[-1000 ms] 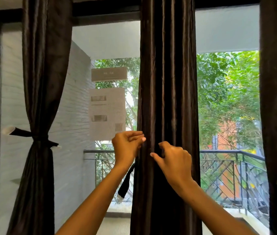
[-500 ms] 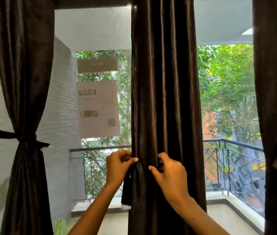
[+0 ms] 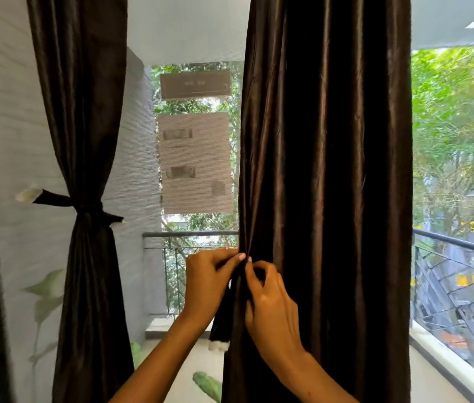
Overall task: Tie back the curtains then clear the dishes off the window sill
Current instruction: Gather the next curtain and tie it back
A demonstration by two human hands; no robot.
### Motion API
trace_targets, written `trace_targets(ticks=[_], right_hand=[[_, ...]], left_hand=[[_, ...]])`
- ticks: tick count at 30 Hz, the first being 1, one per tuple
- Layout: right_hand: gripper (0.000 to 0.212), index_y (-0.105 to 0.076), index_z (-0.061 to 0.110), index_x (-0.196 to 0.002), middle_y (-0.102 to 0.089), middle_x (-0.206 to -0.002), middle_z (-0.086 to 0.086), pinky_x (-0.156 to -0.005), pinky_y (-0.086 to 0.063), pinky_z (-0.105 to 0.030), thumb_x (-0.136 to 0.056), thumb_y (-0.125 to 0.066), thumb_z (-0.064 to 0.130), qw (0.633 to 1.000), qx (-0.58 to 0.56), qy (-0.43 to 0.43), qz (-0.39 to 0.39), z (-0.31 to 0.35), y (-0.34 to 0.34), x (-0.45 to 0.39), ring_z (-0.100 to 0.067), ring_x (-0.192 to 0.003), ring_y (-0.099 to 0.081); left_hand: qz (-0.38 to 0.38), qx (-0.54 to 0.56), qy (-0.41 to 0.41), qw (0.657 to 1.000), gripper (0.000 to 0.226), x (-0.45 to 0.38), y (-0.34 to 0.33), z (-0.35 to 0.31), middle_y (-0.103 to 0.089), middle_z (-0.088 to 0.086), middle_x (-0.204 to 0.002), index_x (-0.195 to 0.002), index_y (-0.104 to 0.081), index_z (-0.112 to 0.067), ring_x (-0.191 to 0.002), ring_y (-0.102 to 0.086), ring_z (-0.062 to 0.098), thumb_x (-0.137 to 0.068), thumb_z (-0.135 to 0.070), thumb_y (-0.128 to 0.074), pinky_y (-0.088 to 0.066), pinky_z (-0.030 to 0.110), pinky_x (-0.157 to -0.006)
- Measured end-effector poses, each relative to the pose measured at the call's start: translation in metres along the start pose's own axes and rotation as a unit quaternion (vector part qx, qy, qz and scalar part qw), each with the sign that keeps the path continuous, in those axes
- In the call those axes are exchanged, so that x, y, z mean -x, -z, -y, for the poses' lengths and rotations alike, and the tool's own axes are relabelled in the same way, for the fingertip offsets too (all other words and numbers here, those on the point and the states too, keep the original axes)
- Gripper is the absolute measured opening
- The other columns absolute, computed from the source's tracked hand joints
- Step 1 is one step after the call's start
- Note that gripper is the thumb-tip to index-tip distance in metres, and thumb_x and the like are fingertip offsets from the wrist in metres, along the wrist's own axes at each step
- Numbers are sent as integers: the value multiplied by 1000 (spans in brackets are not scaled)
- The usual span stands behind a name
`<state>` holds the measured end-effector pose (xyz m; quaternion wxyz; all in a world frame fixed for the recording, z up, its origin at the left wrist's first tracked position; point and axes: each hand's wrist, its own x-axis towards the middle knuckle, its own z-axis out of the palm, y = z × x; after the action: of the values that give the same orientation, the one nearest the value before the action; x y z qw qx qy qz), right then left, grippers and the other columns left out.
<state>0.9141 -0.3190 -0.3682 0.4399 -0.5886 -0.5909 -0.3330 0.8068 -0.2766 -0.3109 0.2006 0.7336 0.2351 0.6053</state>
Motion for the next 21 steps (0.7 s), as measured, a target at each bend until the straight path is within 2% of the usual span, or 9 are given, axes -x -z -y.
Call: trace_targets(ticks=[4, 6, 9, 12, 14, 15, 17, 19, 21], right_hand=[[64, -51, 10, -131, -52, -115, -7, -39, -48, -27, -71, -71, 8, 999, -25, 12, 37, 5, -5, -2, -23, -86, -63], [51, -51, 10, -128, -49, -119, -6, -45, -52, -32, -77, -58, 15, 997, -49, 27, 61, 4, -6, -3, -25, -91, -62], [52, -54, 15, -131, -47, -131, -3, -79, -55, -29, -82, -40, 26, 989, -137, 0, 53, -1, -6, -8, -23, -114, -54], [62, -33, 20, -146, -14, -157, -10, -114, -24, -35, -89, -55, 34, 965, -231, -121, 12, -17, -11, -24, -28, -144, -16], [104, -2, 21, -151, 8, -159, -9, -116, -10, -41, -78, -69, 50, 934, -279, -214, 71, -28, -16, -38, -24, -146, 3], [120, 10, 22, -150, 7, -159, -8, -117, -11, -41, -69, -72, 56, 907, -323, -247, 108, -32, -19, -44, -22, -146, 1], [128, 14, 23, -149, -17, -157, -6, -116, -24, -38, -62, -73, 56, 845, -427, -286, 148, -35, -24, -52, -20, -144, -21], [108, -10, 16, -151, -49, -139, -8, -104, -41, -24, -70, -80, 32, 818, -489, -281, 116, -35, -29, -54, -11, -123, -51], [69, -46, 10, -135, -65, -111, -3, -83, -50, -12, -75, -77, 5, 856, -453, -246, 29, -32, -31, -50, 7, -90, -62]], left_hand=[[-11, -11, -10, 1000, 13, 7, 5, -4, -73, -7, -70, -83, -71, -41, -70, -70, 9, -83, -28, -68, -57, 29, -65], [-7, -27, -6, 1000, 8, 5, 7, -3, -74, -8, -73, -85, -76, -26, -72, -70, 1, -79, -21, -74, -56, 20, -68], [-16, -40, 16, 999, 9, -1, 10, 2, -72, -10, -74, -87, -77, -13, -72, -68, -3, -78, -11, -75, -52, 11, -68], [-36, -40, 40, 998, 10, -5, 14, 7, -71, -11, -74, -87, -77, -13, -71, -68, -1, -78, -9, -75, -52, 11, -67], [-33, -45, 45, 997, 11, -7, 19, 11, -72, -7, -74, -87, -77, -11, -71, -68, 0, -76, -10, -77, -52, 10, -68], [-28, -44, 48, 997, 12, -8, 21, 12, -74, -4, -75, -87, -77, -11, -71, -69, 0, -75, -10, -77, -53, 11, -69], [-22, -47, 50, 997, 13, -12, 24, 14, -75, 0, -77, -86, -77, -10, -69, -69, -1, -73, -10, -79, -52, 10, -69], [-28, -76, 45, 996, 13, -14, 24, 15, -74, 1, -77, -86, -77, -10, -63, -66, -4, -73, -9, -79, -49, 6, -67], [-46, -106, 33, 993, 13, -14, 20, 15, -74, 2, -77, -87, -77, -9, -60, -61, -11, -74, -8, -78, -46, 1, -65]])
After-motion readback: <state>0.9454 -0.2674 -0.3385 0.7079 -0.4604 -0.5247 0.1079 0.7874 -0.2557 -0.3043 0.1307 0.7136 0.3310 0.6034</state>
